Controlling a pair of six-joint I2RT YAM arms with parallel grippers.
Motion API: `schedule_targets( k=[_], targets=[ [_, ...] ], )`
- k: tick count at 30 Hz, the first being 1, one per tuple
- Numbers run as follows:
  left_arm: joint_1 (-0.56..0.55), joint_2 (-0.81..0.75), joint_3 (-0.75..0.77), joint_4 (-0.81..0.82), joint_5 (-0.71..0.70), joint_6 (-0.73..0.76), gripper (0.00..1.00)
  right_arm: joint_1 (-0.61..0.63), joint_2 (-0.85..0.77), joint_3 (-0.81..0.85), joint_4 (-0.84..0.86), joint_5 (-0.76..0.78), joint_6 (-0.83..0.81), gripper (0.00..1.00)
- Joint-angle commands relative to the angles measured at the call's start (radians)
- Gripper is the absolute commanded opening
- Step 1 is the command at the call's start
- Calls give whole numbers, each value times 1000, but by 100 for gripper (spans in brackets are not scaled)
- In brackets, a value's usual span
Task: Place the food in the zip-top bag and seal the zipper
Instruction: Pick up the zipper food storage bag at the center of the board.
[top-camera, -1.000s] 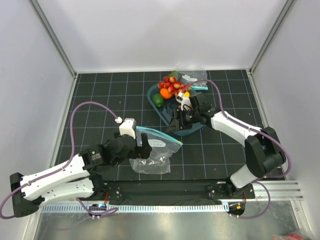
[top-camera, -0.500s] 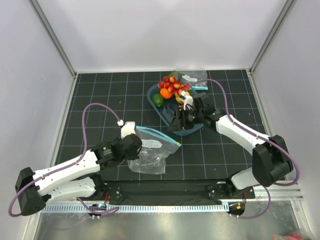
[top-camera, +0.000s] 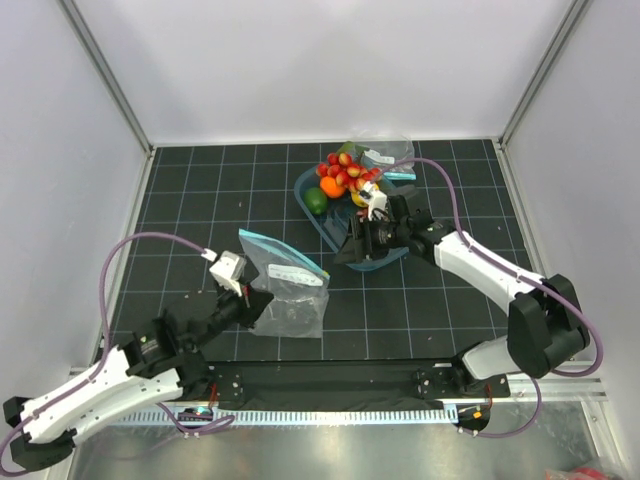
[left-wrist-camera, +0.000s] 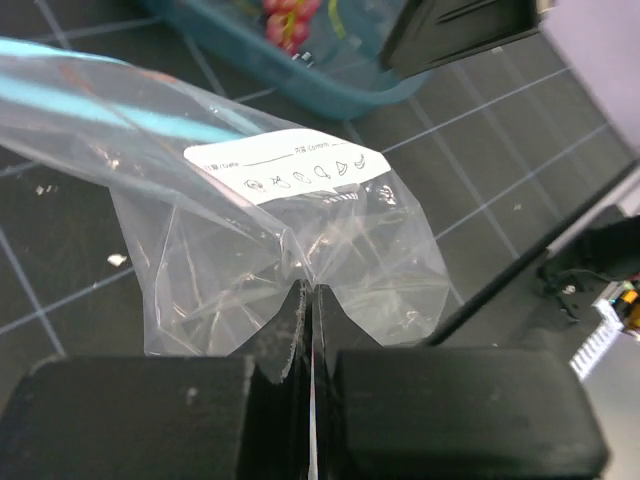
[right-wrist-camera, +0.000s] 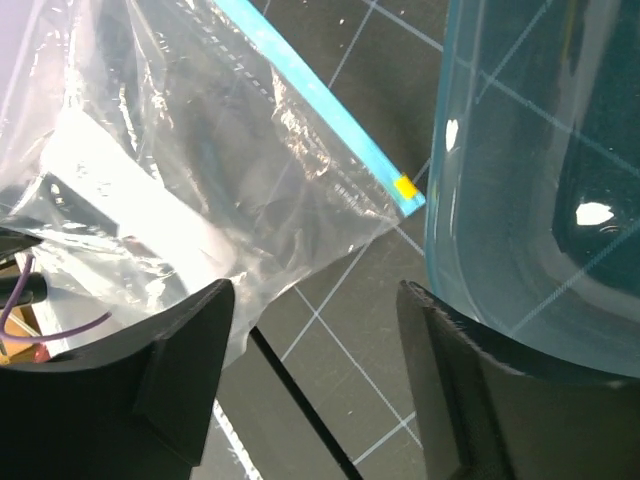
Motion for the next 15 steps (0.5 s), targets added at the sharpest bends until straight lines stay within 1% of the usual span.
schedule_targets(
  k=[1,3,4,6,9,10,11,15],
  targets=[
    [3,-103,-23,125,87,121,0,2,-65,-10,31,-46,-14,75],
    [3,-156,-8,125,119,150,0,2,-90,-12,38,-59,-23,77],
    [3,-166,-2,128,148,153,0,4,-99,-13,41,-63,-26,79],
    [3,-161,35,112,163,157,0,4,-116,-16,54,-63,-29,80],
    [3,-117,94,98,241,172,0,4,-125,-22,67,-62,-31,80],
    [3,-80,108,105,271,178,0,4,-138,-27,72,-40,-28,81],
    [3,-56,121,113,332,183,0,2,-150,-28,75,-17,-26,82],
    [3,44,176,156,400,215,0,-24,-239,-38,72,118,-17,90]
  ],
)
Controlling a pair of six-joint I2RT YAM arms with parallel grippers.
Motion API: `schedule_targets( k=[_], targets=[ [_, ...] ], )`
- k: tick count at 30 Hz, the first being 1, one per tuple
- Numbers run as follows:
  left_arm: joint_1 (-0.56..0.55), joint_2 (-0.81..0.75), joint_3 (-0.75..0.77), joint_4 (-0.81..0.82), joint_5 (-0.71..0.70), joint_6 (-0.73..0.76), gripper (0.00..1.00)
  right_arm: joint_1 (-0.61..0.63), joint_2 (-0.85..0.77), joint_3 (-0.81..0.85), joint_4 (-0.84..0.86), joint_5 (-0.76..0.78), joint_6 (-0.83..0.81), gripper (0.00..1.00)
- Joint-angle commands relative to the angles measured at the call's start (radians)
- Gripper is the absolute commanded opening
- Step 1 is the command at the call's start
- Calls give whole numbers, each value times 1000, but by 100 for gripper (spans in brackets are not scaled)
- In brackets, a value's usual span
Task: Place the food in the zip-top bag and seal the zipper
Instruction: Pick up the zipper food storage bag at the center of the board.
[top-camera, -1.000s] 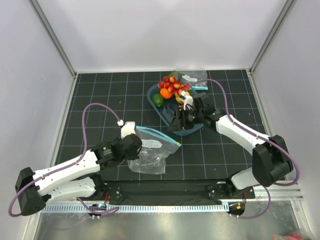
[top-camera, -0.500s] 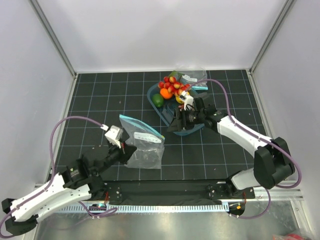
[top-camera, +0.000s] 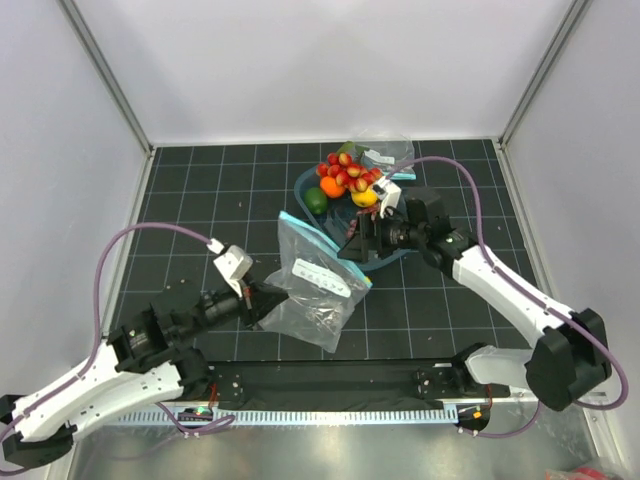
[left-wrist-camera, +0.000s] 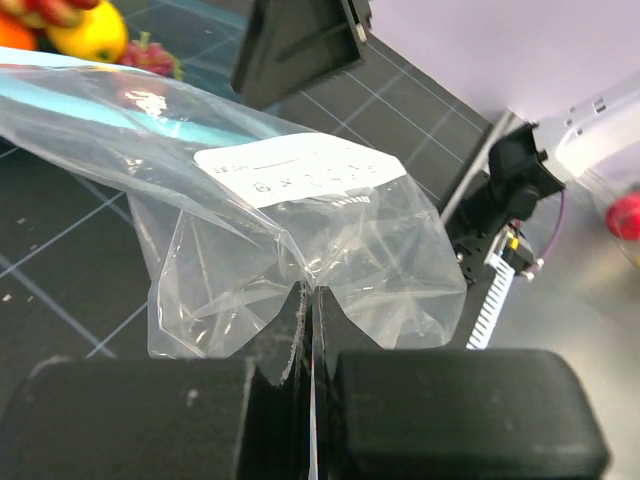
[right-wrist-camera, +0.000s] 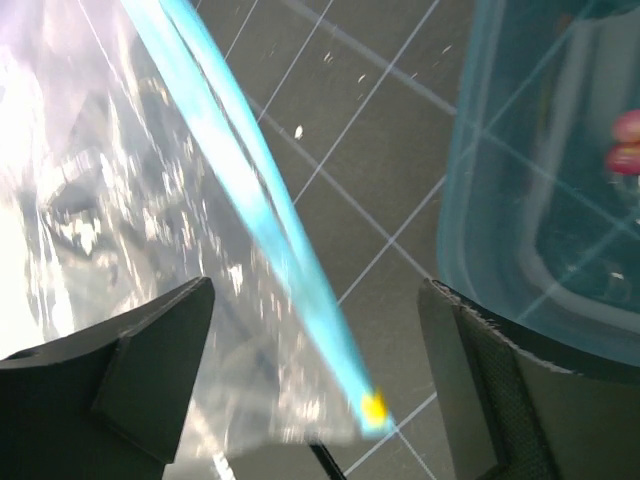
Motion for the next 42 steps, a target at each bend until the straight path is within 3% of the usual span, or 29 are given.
schedule_targets(
  k=[1,6,11,14,23,35,42],
  targets=[
    [3,76,53,89,117,54,0,-32,-105,-3,39,115,6,93],
    [3,231,50,237,132,91,0,-110,-236,-6,-30,377,26,95],
    [4,401,78,348,86,174,0,-184,-319,-72,-36,479,61,100],
    [30,513,90,386,74,224,0,-208,-311,-90,-47,453,61,100],
    [375,676,-36,629,308,122,0,-243,-250,-141,-8,312,55,98],
    [394,739,-36,618,292,140,0,-247,-239,-264,156,-6,146,63],
    [395,759,-42,624,279,125,0,-247,-227,-320,169,-38,176,62]
  ],
)
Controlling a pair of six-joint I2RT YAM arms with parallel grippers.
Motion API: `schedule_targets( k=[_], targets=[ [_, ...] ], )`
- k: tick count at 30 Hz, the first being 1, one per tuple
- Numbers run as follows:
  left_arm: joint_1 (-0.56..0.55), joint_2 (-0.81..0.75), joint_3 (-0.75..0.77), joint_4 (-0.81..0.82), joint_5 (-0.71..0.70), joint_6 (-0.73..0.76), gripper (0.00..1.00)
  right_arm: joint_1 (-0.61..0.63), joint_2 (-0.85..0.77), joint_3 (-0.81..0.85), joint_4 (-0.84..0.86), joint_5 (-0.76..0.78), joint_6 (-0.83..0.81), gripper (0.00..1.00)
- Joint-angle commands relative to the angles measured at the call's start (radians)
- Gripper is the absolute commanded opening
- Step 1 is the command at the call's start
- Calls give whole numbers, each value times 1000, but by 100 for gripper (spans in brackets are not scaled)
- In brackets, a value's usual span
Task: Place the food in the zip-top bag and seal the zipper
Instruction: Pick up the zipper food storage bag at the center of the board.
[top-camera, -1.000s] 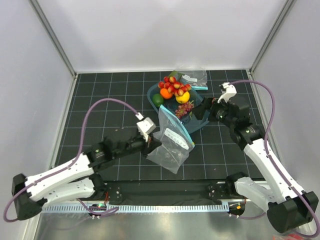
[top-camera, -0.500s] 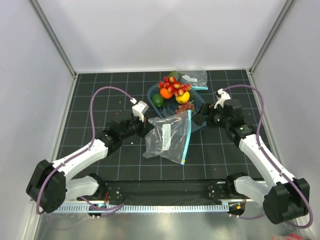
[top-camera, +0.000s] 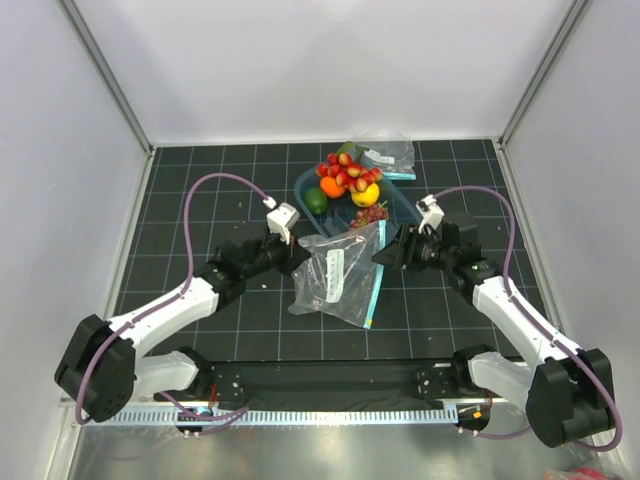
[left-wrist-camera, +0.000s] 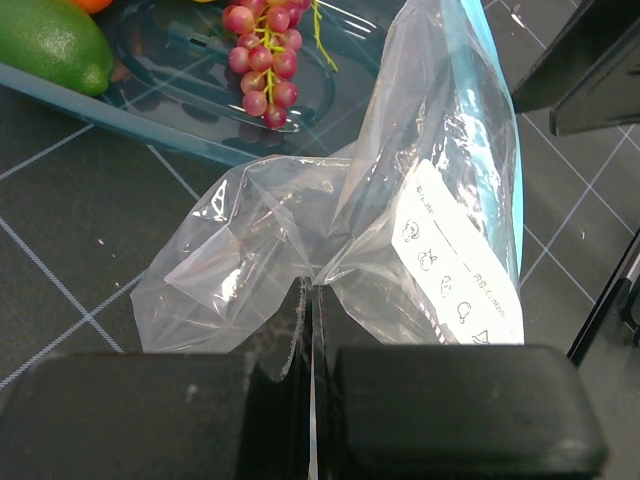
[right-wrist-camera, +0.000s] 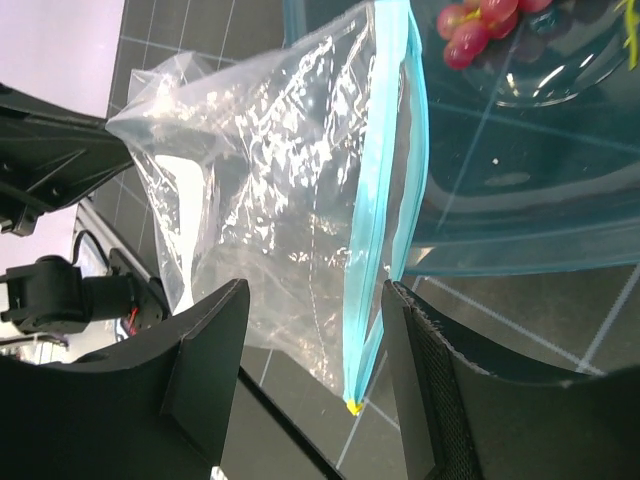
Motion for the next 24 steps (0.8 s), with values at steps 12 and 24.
schedule_targets(
  k=[12,24],
  targets=[
    [5,33,-14,53,-32,-22,0,-4,21,-82,203,-133,101,52],
    [5,-49,12,-50,-18,-56,0,41,-48,10,220,-217,189,26]
  ],
)
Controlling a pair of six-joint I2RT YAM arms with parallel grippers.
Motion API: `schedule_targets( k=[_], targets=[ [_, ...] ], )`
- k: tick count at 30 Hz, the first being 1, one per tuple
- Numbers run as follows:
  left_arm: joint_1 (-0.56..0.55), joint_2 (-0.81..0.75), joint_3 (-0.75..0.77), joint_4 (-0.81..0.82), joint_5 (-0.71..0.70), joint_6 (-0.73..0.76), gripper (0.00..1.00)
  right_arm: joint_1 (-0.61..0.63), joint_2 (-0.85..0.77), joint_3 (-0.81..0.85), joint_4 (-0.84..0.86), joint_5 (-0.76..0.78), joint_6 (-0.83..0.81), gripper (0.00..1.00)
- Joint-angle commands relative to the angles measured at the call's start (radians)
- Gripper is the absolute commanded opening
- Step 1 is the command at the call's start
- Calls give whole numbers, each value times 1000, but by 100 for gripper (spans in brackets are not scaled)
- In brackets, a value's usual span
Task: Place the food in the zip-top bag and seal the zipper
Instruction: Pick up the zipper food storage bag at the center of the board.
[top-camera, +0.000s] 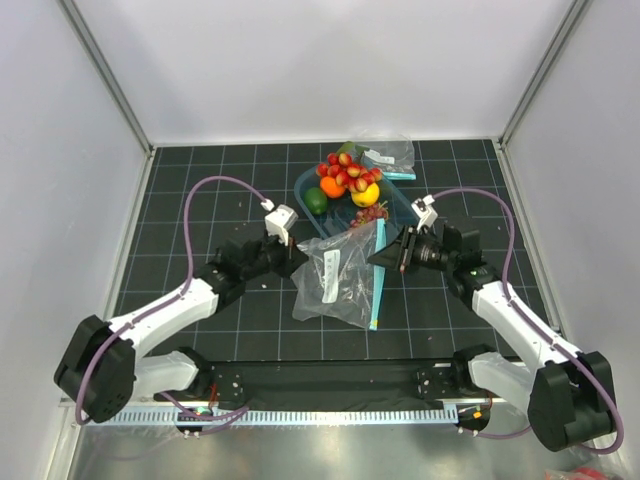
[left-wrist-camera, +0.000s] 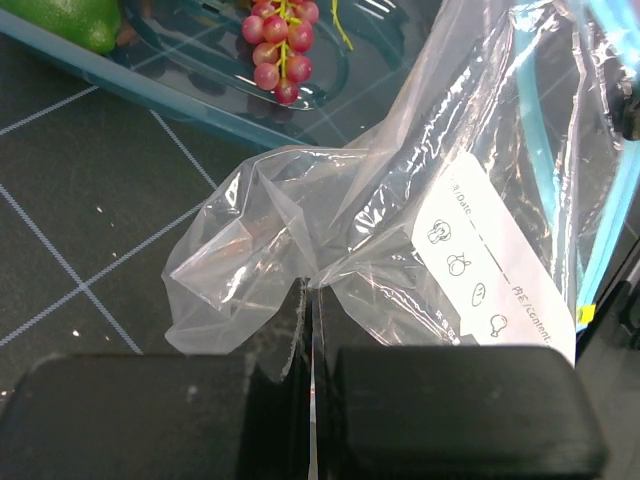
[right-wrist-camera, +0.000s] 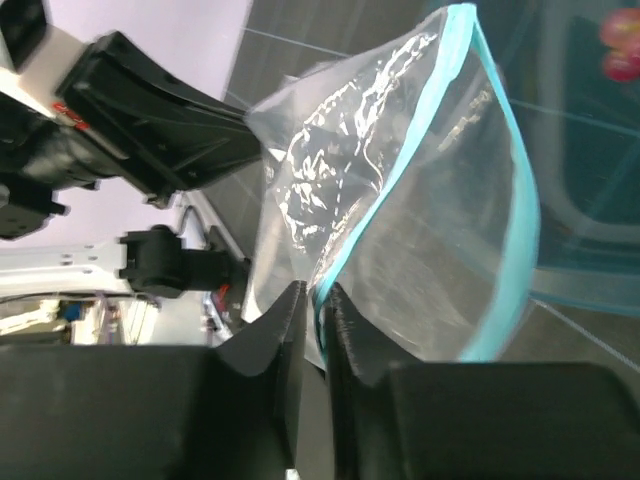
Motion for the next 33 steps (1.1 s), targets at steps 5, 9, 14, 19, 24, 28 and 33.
schedule_targets(
  k=[5,9,14,19,24,28,33],
  targets=[
    [4,-97,63,-129,-15,-18,0,109,-39,137,-31,50,6,2],
    [3,-174,108,-229,-54,-64,12,158,-54,250,-219,191,-42,1],
    [3,-290,195,-449,-166,-93,56,212,-59,352,-332,347,-54,1],
    [3,-301,361,-678,-300,-187,69,270,-71,379,-344,435,7,1],
    [3,-272,447,-798,-276,-302,72,342,-57,390,-307,565,104,1],
    [-25,-261,441,-780,-151,-371,73,414,-8,401,-275,694,186,1],
    [-233,-257,456,-763,-332,-346,72,534,84,480,-276,878,237,1]
  ],
)
